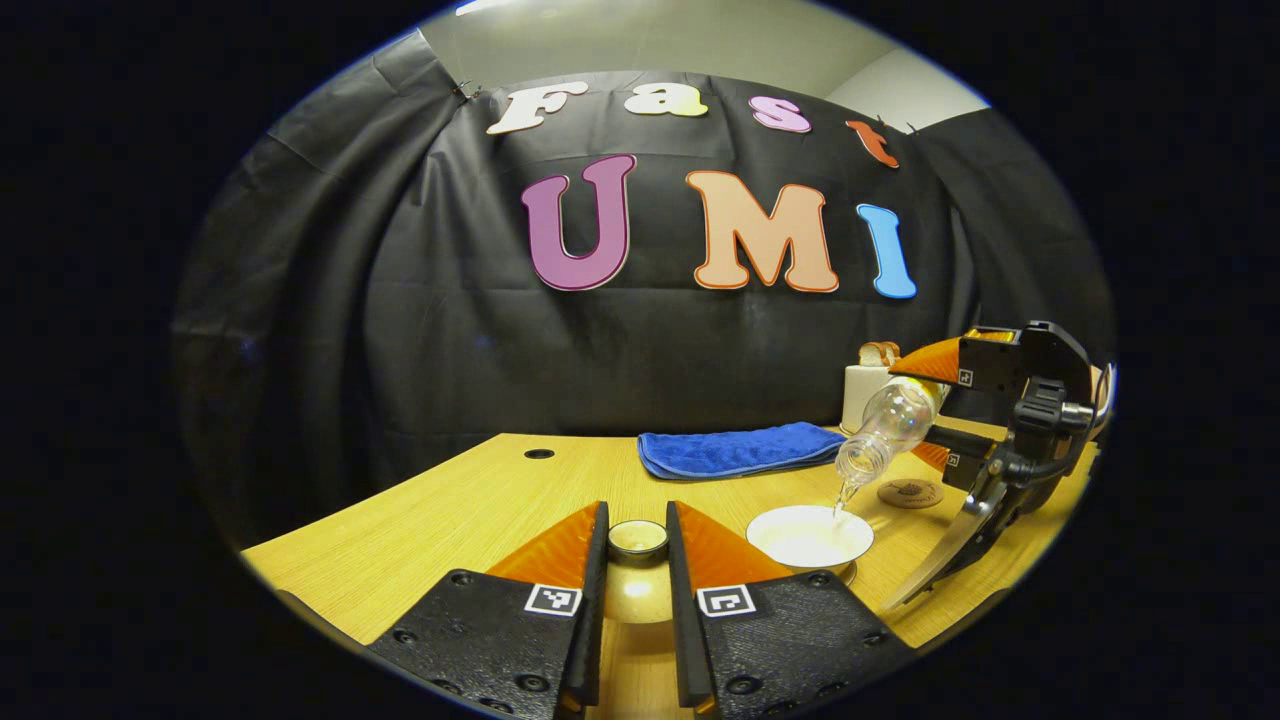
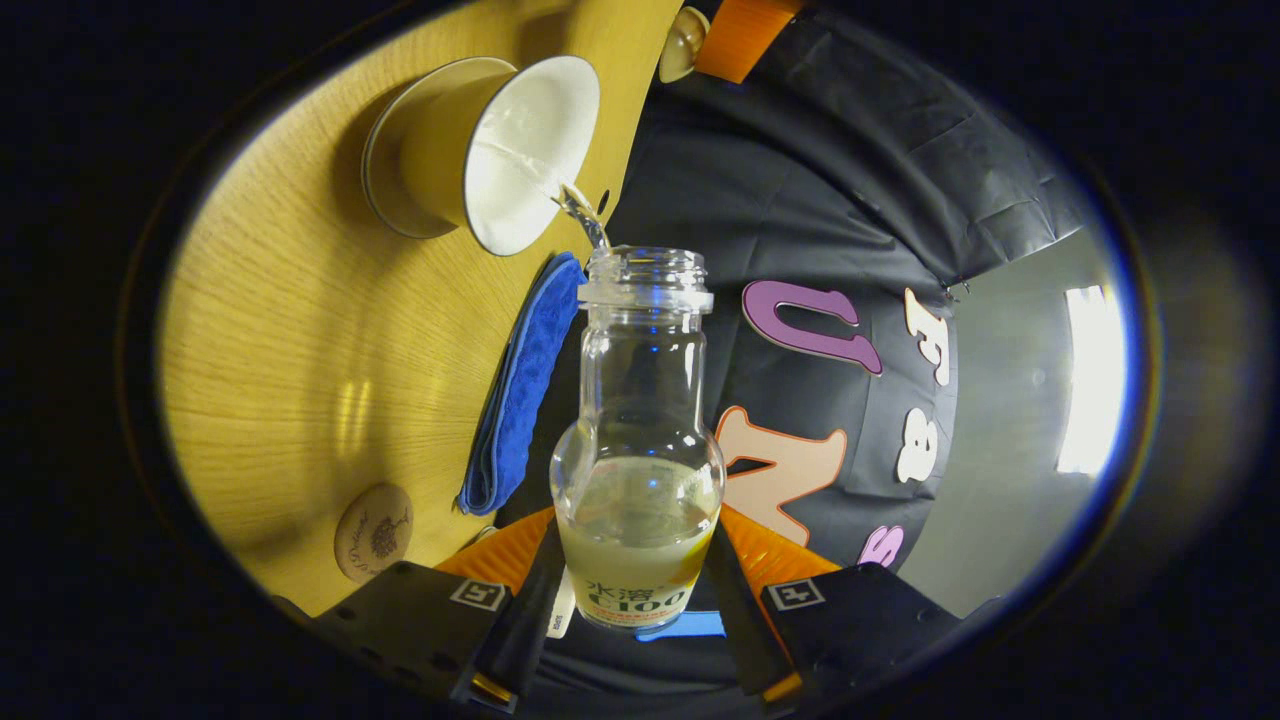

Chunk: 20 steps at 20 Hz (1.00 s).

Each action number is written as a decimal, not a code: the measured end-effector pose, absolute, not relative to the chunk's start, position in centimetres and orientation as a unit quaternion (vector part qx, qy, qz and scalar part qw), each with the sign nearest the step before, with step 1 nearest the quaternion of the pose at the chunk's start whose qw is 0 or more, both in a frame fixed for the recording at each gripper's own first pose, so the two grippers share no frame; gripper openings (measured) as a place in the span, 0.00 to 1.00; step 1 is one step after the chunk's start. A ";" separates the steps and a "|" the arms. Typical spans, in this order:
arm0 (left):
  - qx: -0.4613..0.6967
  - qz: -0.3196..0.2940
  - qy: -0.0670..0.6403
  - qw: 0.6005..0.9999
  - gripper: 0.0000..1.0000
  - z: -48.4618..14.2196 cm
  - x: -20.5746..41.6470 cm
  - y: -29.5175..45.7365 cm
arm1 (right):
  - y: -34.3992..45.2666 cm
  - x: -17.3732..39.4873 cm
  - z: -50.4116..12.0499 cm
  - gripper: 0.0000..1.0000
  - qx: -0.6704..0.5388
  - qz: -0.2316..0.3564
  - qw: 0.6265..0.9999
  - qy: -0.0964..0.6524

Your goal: Open the teacup lid with one hand, grasp the water bottle and pour water into the teacup with the other hand; after pouring, place the water bottle on the coaster and then close the teacup lid.

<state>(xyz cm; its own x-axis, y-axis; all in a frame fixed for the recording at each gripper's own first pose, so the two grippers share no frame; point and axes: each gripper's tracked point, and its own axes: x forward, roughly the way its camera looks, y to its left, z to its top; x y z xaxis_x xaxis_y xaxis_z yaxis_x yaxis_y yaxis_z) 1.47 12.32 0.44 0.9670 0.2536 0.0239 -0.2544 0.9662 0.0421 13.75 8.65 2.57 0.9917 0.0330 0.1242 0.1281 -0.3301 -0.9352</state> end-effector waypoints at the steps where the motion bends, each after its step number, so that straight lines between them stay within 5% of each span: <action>1: 0.022 0.128 -0.009 0.991 0.27 0.4 1.5 12.3 | 8.8 13.7 3.0 0.77 -0.816 -0.045 0.573 -0.056; 20: 0.022 0.128 -0.009 0.991 0.27 0.4 1.5 12.3 | 11.8 13.5 6.4 0.80 -0.873 -0.066 0.462 -0.143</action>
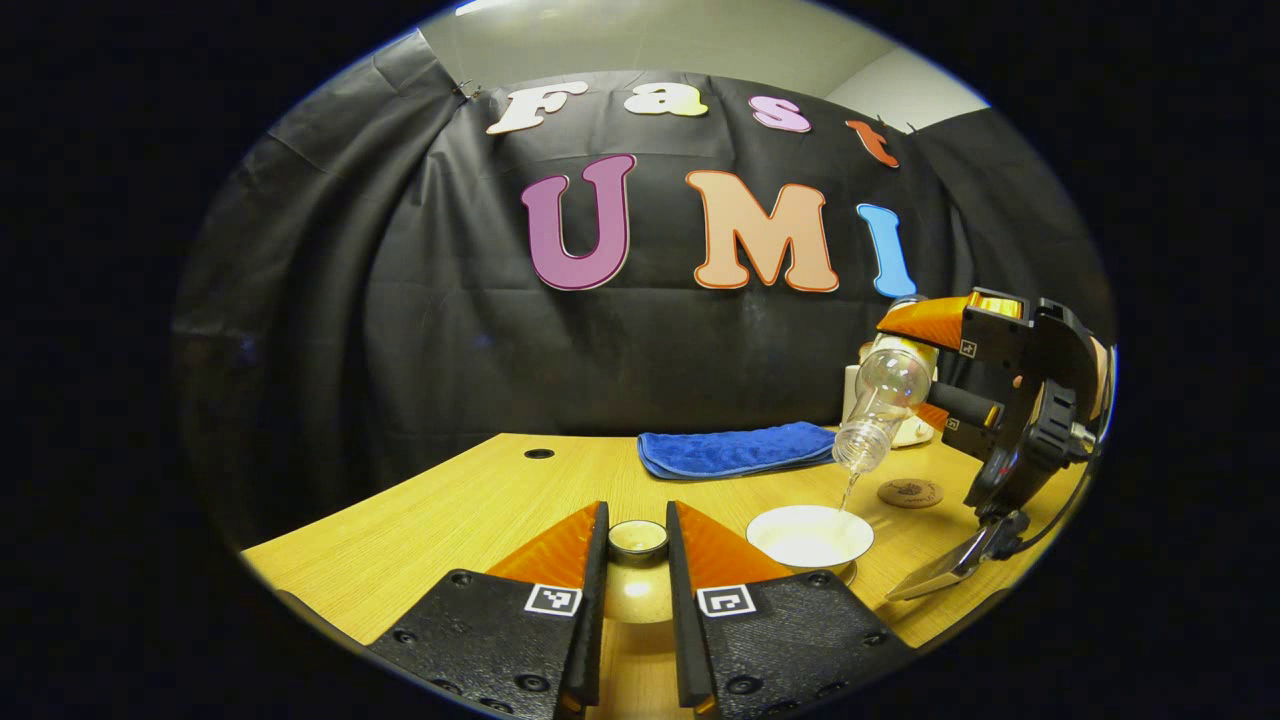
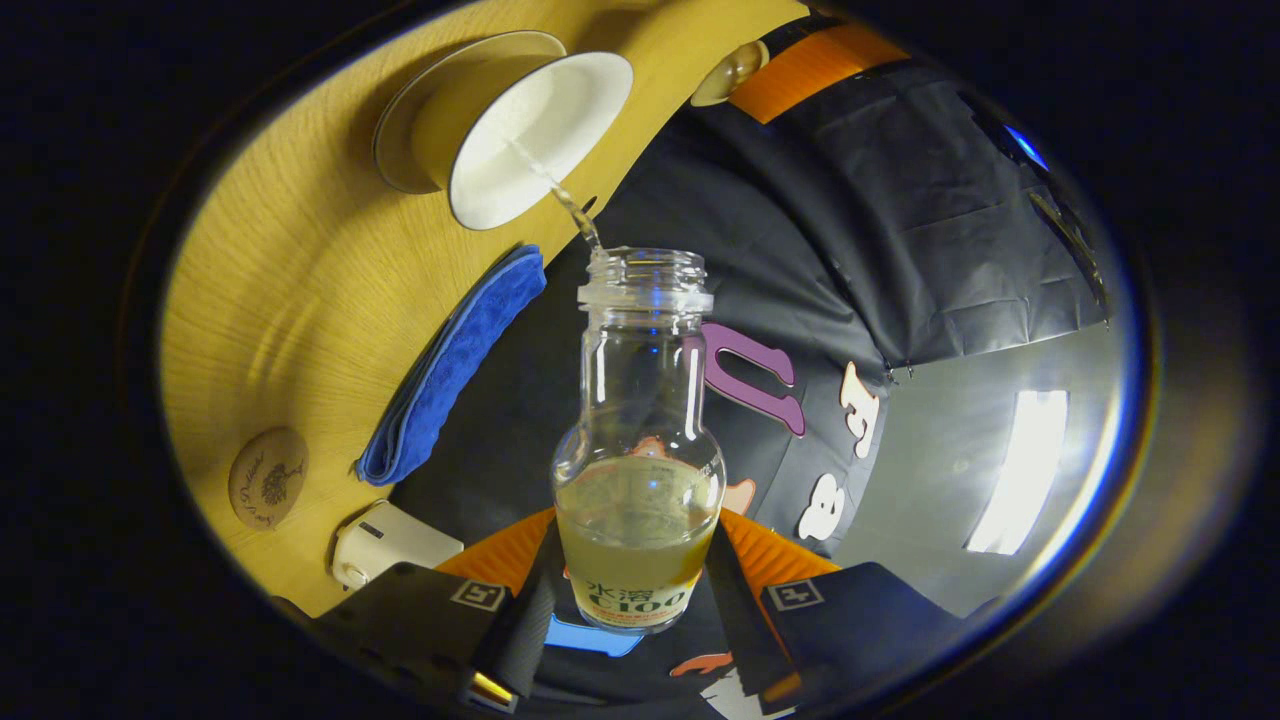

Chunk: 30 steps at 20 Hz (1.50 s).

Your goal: Open the teacup lid with one hand, grasp the water bottle and pour water into the teacup with the other hand; after pouring, place the water bottle on the coaster and then close the teacup lid.

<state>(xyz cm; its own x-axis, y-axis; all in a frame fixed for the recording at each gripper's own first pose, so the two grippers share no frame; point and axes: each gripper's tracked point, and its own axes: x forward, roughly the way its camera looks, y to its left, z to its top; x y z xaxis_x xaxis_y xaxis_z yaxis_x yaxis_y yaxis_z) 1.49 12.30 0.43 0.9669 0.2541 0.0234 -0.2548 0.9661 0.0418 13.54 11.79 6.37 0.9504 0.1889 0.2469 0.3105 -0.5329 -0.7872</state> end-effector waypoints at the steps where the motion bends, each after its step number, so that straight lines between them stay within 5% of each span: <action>1: 0.022 0.128 -0.009 0.991 0.27 0.3 1.4 12.4 | 11.9 13.5 6.3 0.80 -0.873 -0.065 0.462 -0.145; 6: 0.023 0.127 -0.009 0.992 0.28 0.3 1.4 12.3 | 11.1 13.5 5.1 0.77 -0.852 -0.058 0.506 -0.121; 11: 0.023 0.127 -0.009 0.992 0.28 0.3 1.5 12.2 | 9.1 12.9 0.5 0.82 -0.760 -0.020 0.649 -0.032; 24: 0.023 0.127 -0.009 0.992 0.27 0.3 1.4 12.3 | 6.9 13.0 -1.0 0.80 -0.394 0.022 0.915 0.091; 30: 0.023 0.127 -0.009 0.992 0.27 0.4 1.5 12.2 | 2.9 14.5 -0.5 0.77 -0.210 0.014 0.972 0.107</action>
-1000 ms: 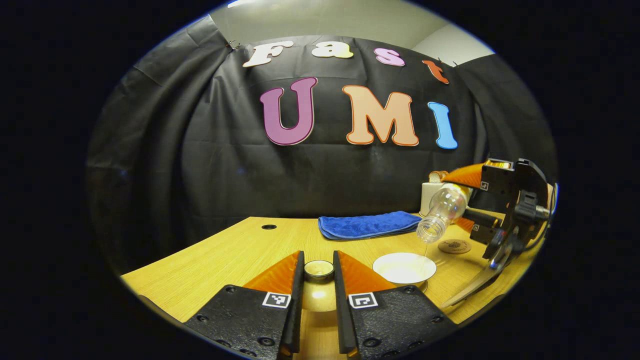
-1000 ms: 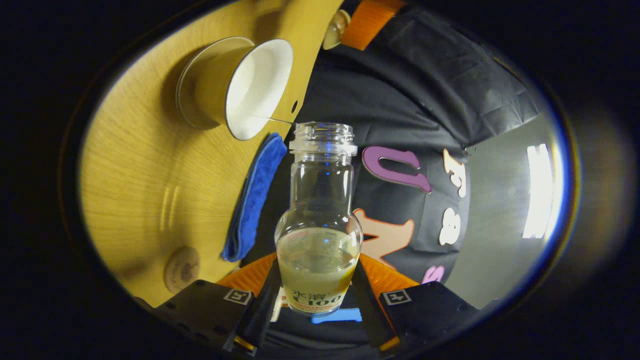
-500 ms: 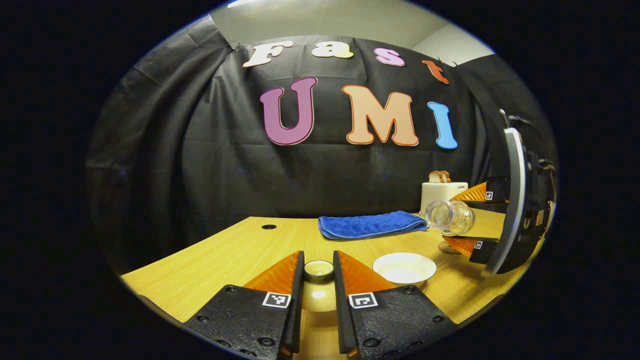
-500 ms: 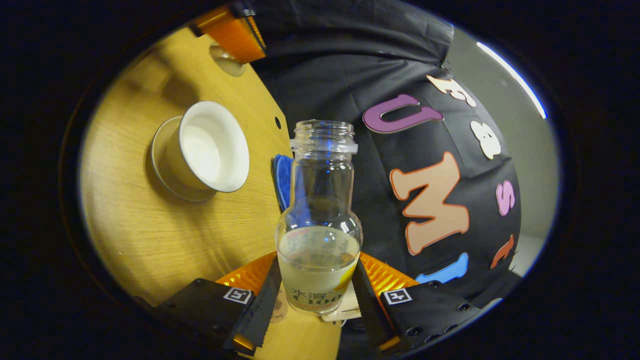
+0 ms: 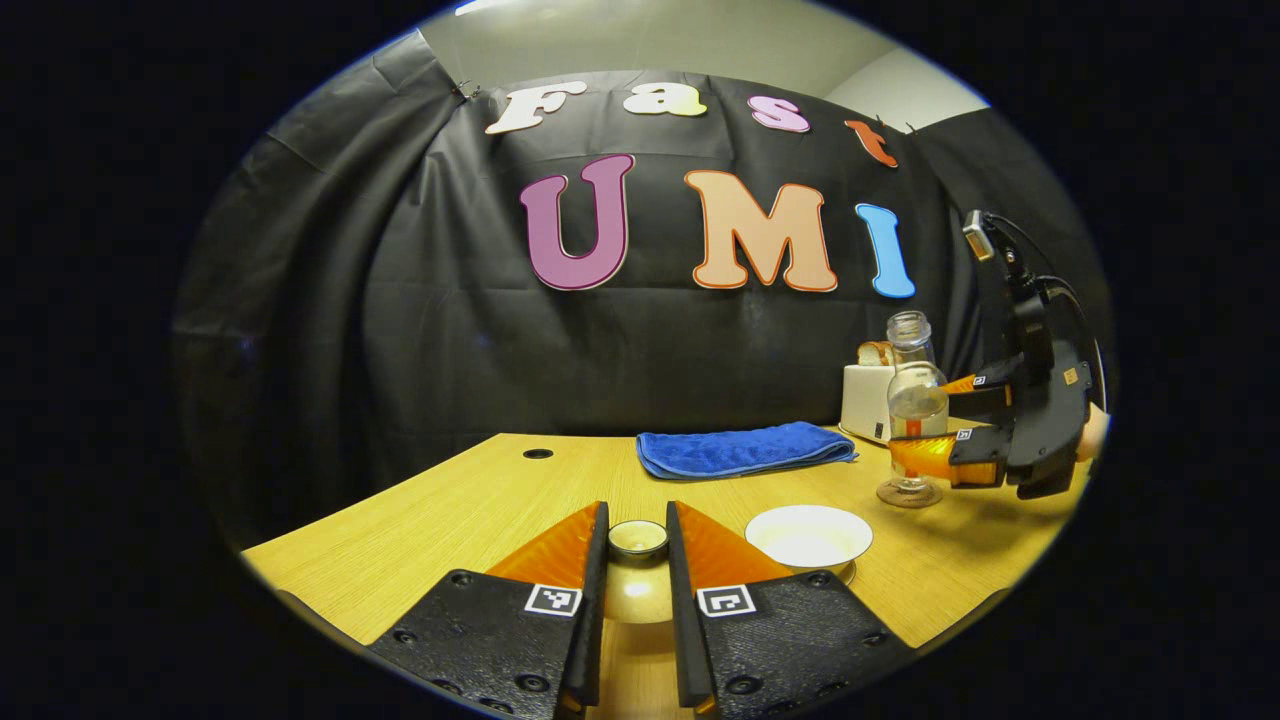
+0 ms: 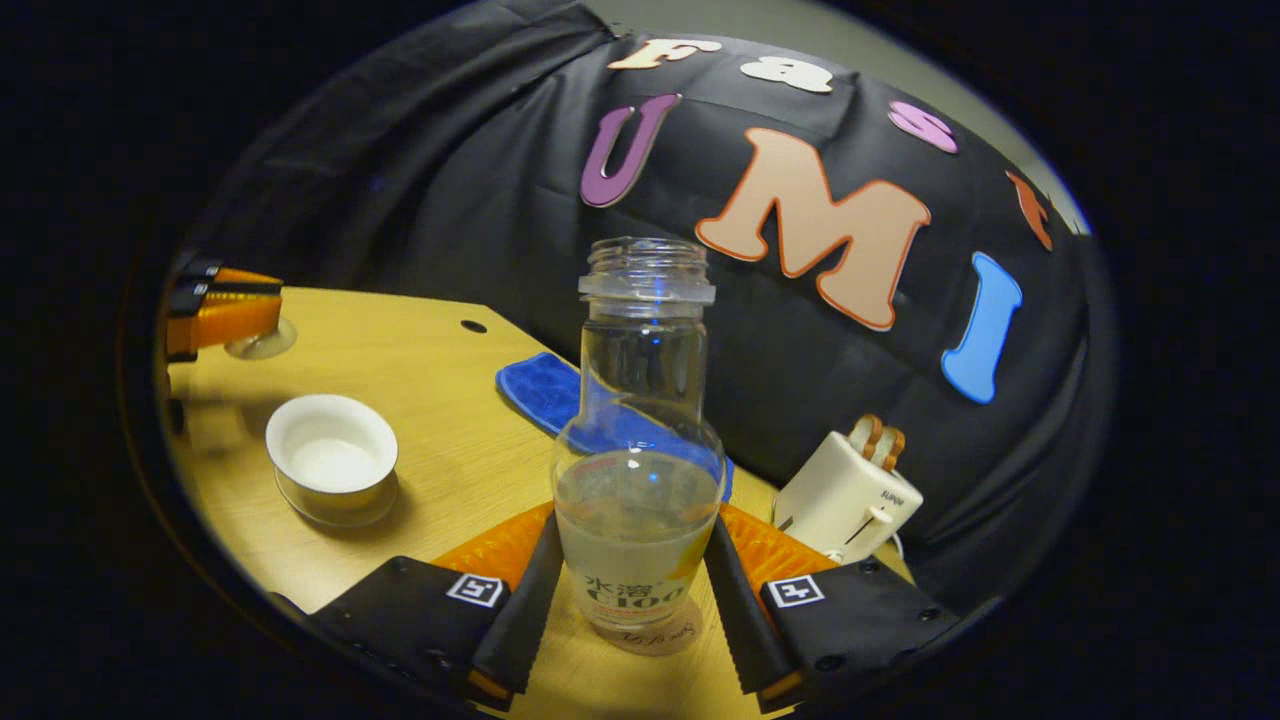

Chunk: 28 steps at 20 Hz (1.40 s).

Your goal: Open the teacup lid with one hand, grasp the water bottle and pour water into the teacup with the other hand; after pouring, place the water bottle on the coaster and then close the teacup lid.

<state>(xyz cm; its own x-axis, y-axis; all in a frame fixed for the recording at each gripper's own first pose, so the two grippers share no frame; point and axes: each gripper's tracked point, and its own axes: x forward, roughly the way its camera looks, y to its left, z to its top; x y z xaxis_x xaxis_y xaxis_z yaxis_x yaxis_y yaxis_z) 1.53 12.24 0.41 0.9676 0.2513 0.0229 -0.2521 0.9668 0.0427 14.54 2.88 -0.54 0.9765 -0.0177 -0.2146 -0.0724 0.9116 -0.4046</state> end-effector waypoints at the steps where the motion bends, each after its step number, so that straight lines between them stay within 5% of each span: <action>1: 0.023 0.127 -0.009 0.992 0.28 0.3 1.3 12.2 | 2.1 14.6 -0.6 0.77 -0.189 0.010 0.976 0.110; 11: 0.023 0.127 -0.009 0.992 0.28 0.3 1.4 12.2 | -3.4 15.3 -2.9 0.82 -0.024 -0.026 0.990 0.139; 28: 0.023 0.126 -0.009 0.992 0.27 0.2 1.4 12.4 | -3.9 15.2 -3.9 0.83 -0.007 -0.023 0.990 0.142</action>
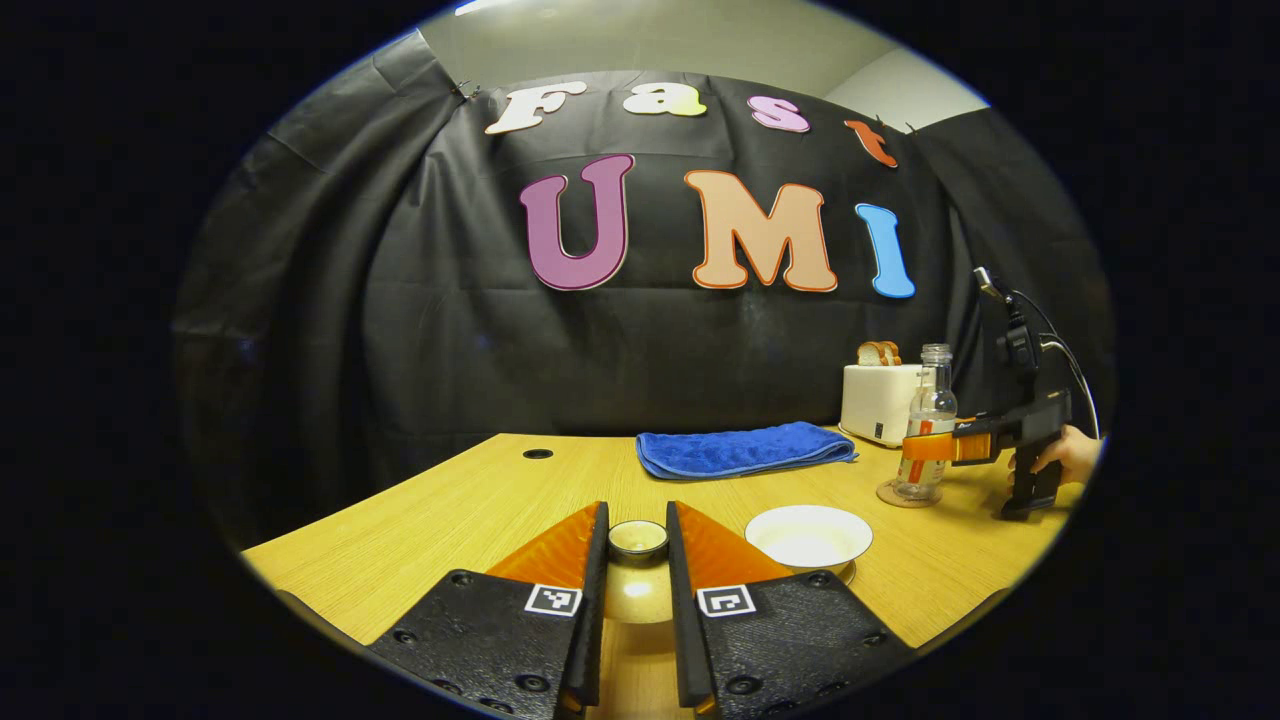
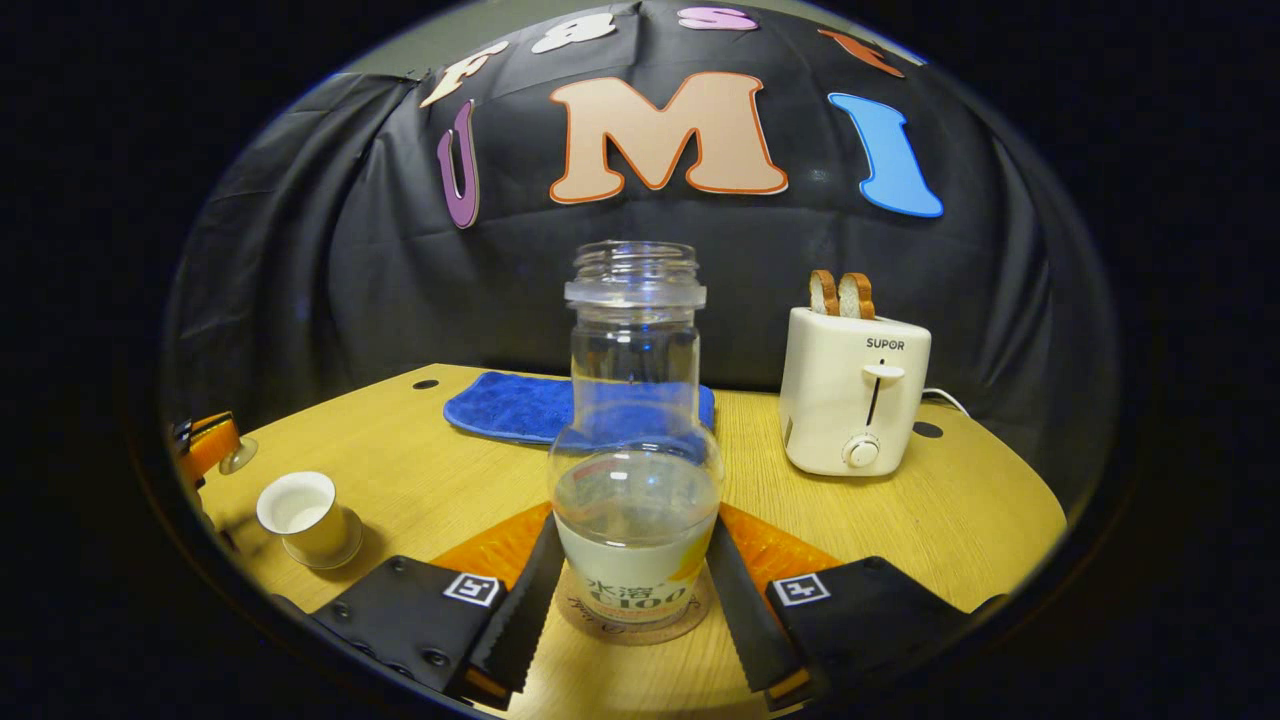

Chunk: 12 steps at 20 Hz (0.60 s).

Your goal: Open the teacup lid with one hand, grasp the water bottle and pour water into the teacup with the other hand; after pouring, place the water bottle on the coaster and then close the teacup lid.

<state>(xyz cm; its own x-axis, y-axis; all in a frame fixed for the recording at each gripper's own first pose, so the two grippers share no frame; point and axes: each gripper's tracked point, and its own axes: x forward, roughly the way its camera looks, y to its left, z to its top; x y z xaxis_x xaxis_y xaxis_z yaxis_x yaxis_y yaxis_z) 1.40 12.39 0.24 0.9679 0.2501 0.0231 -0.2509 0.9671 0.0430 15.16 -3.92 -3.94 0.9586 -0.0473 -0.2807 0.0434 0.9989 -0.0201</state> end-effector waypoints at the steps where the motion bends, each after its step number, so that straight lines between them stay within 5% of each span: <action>1: 0.023 0.126 -0.009 0.992 0.28 0.3 1.5 12.4 | -3.9 15.2 -3.8 0.83 -0.006 -0.023 0.990 0.141; 12: 0.024 0.120 -0.007 0.992 0.28 0.4 1.8 12.2 | -4.4 12.3 -3.6 0.89 -0.004 -0.029 0.992 0.124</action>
<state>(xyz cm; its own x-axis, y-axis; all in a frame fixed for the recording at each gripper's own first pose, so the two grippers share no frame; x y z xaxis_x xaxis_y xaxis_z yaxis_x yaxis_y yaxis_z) 1.76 12.16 0.37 0.9712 0.2375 0.0186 -0.2381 0.9702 0.0453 12.27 -4.38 -3.60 0.9674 -0.0587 -0.2464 0.0568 0.9983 -0.0148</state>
